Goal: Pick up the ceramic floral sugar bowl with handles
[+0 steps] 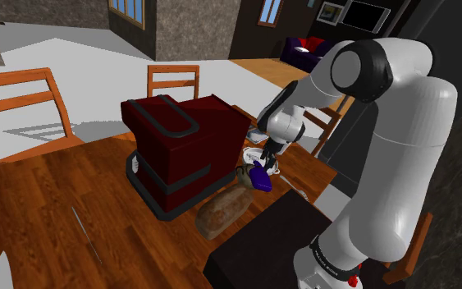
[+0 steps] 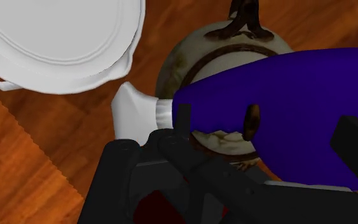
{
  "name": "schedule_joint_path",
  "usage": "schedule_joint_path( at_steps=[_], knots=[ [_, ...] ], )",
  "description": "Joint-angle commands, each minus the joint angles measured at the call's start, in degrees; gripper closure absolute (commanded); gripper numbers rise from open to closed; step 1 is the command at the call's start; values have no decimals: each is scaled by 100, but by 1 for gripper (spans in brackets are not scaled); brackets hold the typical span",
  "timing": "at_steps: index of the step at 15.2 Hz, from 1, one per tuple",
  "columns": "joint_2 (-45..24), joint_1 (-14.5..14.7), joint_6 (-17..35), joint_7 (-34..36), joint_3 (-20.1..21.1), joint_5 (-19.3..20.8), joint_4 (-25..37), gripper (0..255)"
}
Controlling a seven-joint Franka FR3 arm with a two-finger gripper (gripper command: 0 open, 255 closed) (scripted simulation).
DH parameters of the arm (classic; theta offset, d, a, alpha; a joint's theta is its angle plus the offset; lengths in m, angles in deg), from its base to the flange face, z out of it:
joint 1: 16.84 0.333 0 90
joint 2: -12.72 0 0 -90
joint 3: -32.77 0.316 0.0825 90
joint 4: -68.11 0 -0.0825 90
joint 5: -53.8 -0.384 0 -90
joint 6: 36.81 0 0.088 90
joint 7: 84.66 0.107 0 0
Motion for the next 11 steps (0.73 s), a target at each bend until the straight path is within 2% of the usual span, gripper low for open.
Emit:
schedule_joint_path(
  at_steps=[1,2,3,11],
  knots=[
    [-109,-70,44,-96,95,-135,45,0],
    [-109,-70,44,-96,96,-136,45,0],
    [-113,-73,46,-101,99,-141,46,255],
    [-77,-64,22,-84,61,-93,39,255]
  ],
)
